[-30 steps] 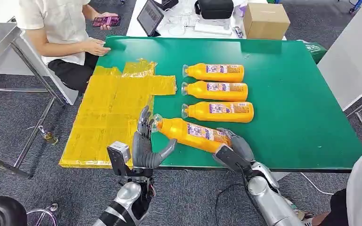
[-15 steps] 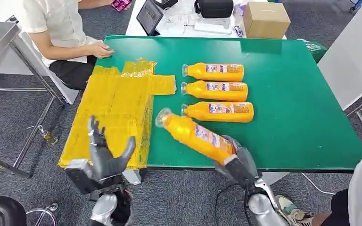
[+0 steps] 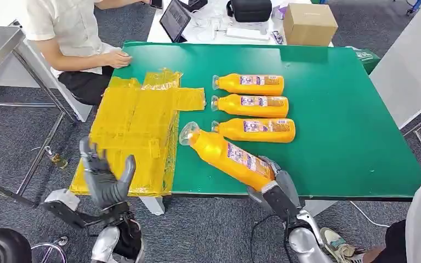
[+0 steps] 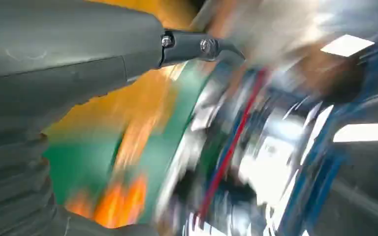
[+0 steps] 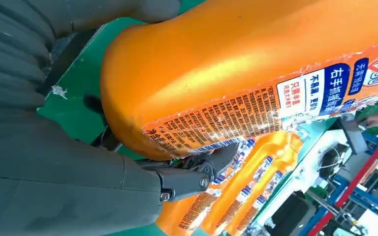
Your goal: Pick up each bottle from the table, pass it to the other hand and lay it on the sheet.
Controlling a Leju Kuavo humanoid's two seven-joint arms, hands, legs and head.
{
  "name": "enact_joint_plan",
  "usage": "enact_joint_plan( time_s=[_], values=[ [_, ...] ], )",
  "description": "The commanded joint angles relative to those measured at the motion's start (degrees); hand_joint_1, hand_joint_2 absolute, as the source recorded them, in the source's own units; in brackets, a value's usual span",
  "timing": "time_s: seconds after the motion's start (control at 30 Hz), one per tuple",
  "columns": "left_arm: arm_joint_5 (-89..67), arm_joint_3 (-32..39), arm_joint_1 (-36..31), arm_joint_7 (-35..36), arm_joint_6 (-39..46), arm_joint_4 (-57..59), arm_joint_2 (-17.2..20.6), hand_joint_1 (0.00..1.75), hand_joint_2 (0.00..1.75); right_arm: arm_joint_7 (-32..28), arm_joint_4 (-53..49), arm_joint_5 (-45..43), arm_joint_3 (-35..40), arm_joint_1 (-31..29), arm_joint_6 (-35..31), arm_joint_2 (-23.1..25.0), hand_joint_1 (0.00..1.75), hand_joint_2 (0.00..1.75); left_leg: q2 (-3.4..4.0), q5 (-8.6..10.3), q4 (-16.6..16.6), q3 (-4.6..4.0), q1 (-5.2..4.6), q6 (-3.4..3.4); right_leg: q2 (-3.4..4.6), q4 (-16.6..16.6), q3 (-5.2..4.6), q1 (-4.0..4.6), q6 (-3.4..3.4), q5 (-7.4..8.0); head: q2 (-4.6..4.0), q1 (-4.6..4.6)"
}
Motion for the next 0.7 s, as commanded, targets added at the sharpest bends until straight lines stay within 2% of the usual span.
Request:
enact_joint_plan(
  time_s=[0.03, 0.13, 0.17, 0.2, 0.3, 0.37, 0.4, 0.57, 0.7],
  values=[
    [9.8, -12.3, -2.4, 4.2, -16.8, 14.1, 5.9, 0.0, 1.75, -1.4, 2.6, -0.6, 0.9, -3.5, 1.6, 1.0, 1.68, 1.75, 0.21, -0.12, -0.1, 0.38, -0.02, 0.06, 0.13, -0.1, 0.32, 0.03, -0.16, -0.05, 0.0, 0.0],
    [6.8, -16.2, -4.4, 4.5, -20.0, 18.9, 6.4, 0.0, 1.75, -2.2, 3.9, -0.6, 1.9, -5.2, 2.3, 1.4, 1.62, 1.75, 0.14, -0.11, -0.1, 0.42, -0.02, 0.05, 0.05, -0.1, 0.38, 0.03, -0.18, -0.06, 0.0, 0.02],
    [6.0, -17.4, -5.3, 5.5, -20.3, 21.1, 6.6, 0.0, 1.75, -2.5, 4.4, -0.6, 2.3, -5.7, 2.5, 1.6, 1.69, 1.75, 0.18, -0.15, -0.2, 0.57, 0.01, 0.07, 0.06, -0.2, 0.53, 0.08, -0.26, -0.09, 0.0, 0.0],
    [5.6, -17.6, -5.6, 5.0, -20.5, 22.1, 6.4, 0.0, 1.75, -2.6, 4.6, -0.6, 2.6, -6.0, 2.7, 1.8, 1.66, 1.75, 0.11, -0.06, -0.1, 0.32, -0.03, 0.04, 0.03, -0.1, 0.28, 0.01, -0.16, -0.03, 0.0, 0.0],
    [6.2, -17.3, -6.8, 5.4, -21.7, 24.9, 5.8, 0.0, 1.75, -2.8, 4.6, -0.6, 3.7, -6.6, 3.0, 2.3, 1.68, 1.75, 0.28, -0.18, -0.2, 0.69, 0.02, 0.07, 0.14, -0.2, 0.62, 0.1, -0.31, -0.08, 0.0, 0.02],
    [6.3, -17.1, -7.0, 5.5, -21.8, 25.0, 5.9, 0.0, 1.75, -2.7, 4.5, -0.6, 4.0, -6.7, 3.1, 2.6, 1.68, 1.75, 0.17, -0.08, -0.1, 0.29, 0.01, 0.03, 0.1, -0.1, 0.24, 0.05, -0.16, -0.01, 0.0, 0.0],
    [6.3, -17.1, -7.0, 5.5, -21.8, 25.0, 5.9, 0.0, 1.75, -2.7, 4.5, -0.6, 4.0, -6.7, 3.1, 2.6, 1.68, 1.75, 0.2, -0.14, -0.1, 0.48, 0.03, 0.04, 0.1, -0.1, 0.42, 0.09, -0.23, -0.06, 0.0, 0.0],
    [6.6, -16.6, -7.1, 6.2, -21.3, 25.0, 5.7, 0.0, 1.75, -3.0, 4.3, -0.7, 4.3, -6.6, 3.2, 2.4, 1.68, 1.75, 0.15, -0.1, -0.1, 0.3, 0.01, 0.04, 0.07, -0.1, 0.26, 0.05, -0.14, -0.05, 0.0, 0.0],
    [8.9, -13.6, -9.4, 7.3, -18.4, 27.4, 4.5, 0.0, 1.75, -3.5, 2.5, -0.9, 7.6, -5.8, 4.1, 3.7, 1.68, 1.75, 0.21, -0.15, -0.1, 0.43, 0.02, 0.06, 0.11, -0.1, 0.38, 0.08, -0.21, -0.08, 0.0, 0.0]
  ],
)
